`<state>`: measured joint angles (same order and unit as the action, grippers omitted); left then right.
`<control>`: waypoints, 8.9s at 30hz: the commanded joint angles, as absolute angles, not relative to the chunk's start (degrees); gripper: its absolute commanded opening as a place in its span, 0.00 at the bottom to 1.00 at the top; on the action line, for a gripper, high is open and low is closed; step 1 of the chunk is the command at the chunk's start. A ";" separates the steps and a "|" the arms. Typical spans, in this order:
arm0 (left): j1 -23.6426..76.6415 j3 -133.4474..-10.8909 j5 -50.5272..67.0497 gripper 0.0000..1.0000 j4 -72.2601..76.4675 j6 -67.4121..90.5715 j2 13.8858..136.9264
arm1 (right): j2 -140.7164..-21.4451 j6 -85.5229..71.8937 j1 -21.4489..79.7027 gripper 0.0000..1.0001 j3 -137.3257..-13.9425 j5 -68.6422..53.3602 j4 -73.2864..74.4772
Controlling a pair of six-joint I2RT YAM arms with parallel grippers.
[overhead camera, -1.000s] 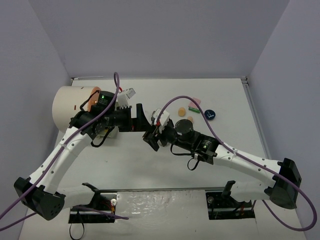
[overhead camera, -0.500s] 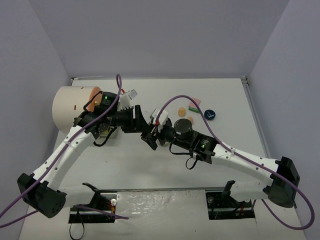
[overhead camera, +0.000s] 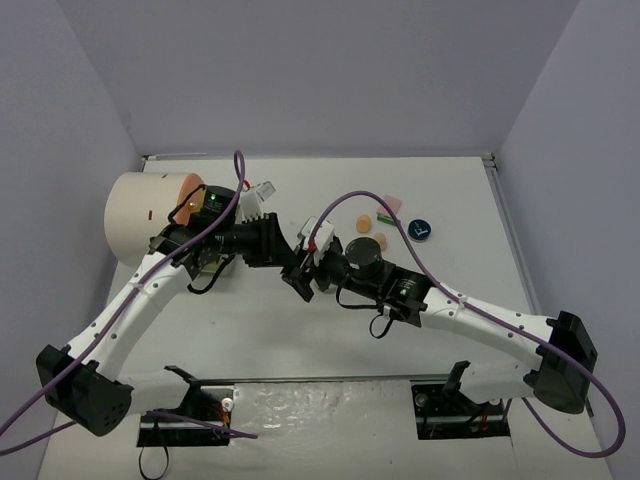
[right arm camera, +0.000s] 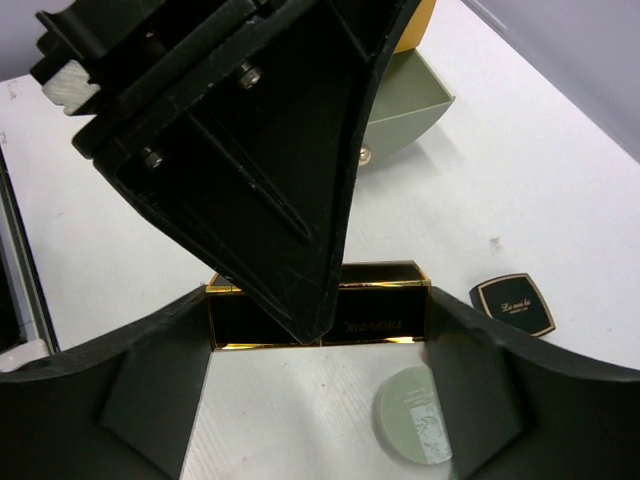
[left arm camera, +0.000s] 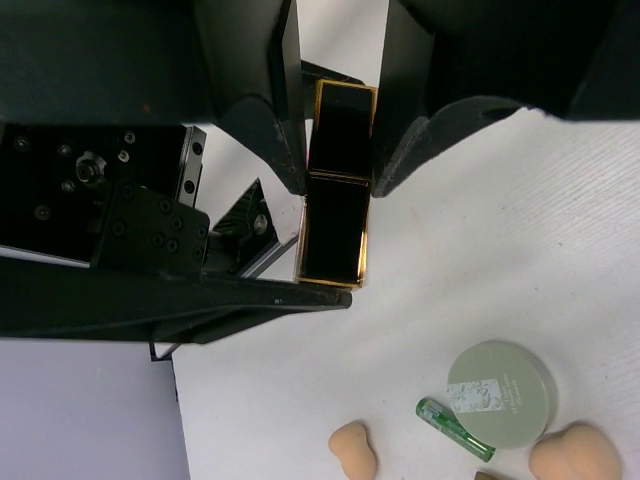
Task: Organize the makeup
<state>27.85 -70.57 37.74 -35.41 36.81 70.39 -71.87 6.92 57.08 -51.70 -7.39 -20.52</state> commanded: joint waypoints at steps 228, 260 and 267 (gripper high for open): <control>20.13 -87.84 4.16 0.77 -37.45 13.23 80.57 | -76.69 -5.42 22.66 0.80 -52.50 4.25 -4.70; 19.95 -66.48 -1.20 0.94 -27.77 11.78 61.22 | -115.55 17.65 10.02 0.65 -79.68 -16.43 -0.18; 19.95 -66.38 -1.49 0.94 -27.77 11.76 61.86 | -118.01 18.90 10.02 0.65 -79.72 -18.23 -0.18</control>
